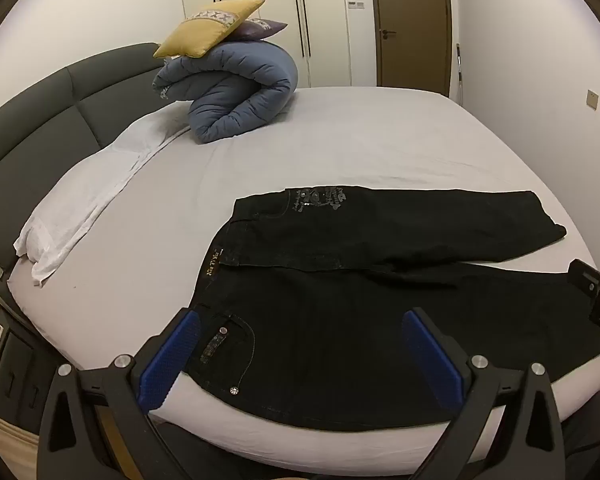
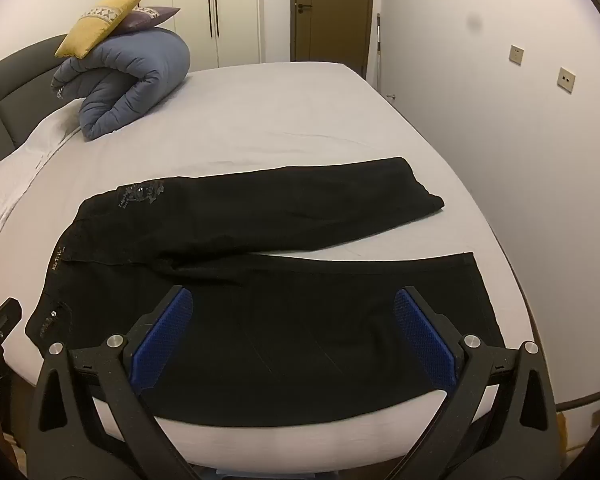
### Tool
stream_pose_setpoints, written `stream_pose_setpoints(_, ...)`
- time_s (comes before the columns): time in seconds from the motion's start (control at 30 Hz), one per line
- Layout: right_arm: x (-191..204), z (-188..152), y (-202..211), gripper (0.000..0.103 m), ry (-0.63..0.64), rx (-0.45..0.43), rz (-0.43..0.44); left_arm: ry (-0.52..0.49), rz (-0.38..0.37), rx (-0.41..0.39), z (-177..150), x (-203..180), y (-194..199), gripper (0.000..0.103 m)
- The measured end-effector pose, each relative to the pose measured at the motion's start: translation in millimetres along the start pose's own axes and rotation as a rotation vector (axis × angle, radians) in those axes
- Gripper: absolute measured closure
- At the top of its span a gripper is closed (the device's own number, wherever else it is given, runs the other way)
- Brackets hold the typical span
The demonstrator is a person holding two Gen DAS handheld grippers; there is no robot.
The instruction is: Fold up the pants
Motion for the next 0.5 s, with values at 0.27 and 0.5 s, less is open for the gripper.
stream_pose_setpoints(0.27, 0.1, -0.8, 0.5, 0.000, 0.008, -0.005, -0.005, 0.016, -0.016, 0.019, -4.2, 12.4, -5.6, 0.000)
stream_pose_setpoints(0.5, 5.0, -6.0, -3.4, 0.000, 0.019, -0.002, -0.008, 0.014, -0.005, 0.020, -9.5, 9.3, -14.8, 0.000)
Point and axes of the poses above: each gripper's, at about its wrist camera, not at the fingertips, and y roughly against the way its jaws point, x to its left, z to its top, the point moved 4 cm from there along -y, roughly the way its jaws point, and after that the axes turned 14 degrees about -y, right-handed, at the moved point
